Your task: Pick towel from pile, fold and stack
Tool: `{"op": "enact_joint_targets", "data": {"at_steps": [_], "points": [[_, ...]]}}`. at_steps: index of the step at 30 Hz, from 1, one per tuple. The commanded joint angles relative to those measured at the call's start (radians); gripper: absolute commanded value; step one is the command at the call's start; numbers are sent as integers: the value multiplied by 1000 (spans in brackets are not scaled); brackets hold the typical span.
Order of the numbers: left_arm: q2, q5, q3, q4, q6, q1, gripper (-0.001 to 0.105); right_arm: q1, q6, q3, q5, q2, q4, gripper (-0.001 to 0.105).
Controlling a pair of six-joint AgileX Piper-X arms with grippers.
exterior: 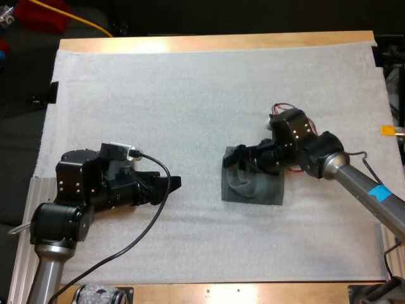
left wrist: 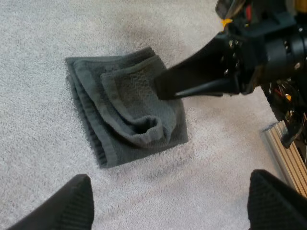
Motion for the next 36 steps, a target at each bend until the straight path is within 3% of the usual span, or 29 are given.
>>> {"op": "enact_joint_targets", "data": {"at_steps": [1,12,22,31,36], "points": [[-6,12,-6,-3,-3,0,65,0,11,13,-7,0,8,78],[-6,12,-6,-3,-3,0,65,14,76,84,-72,0,-23,78],[-6,12,-6,-3,-3,0,65,136,174,84,-65,67,-125,78],[-6,12,-6,-3,-3,0,65,151,174,84,-46,106,-140,78],[-6,12,-6,-3,-3,0,65,151,163,77,-115,80,-155,78]]}}
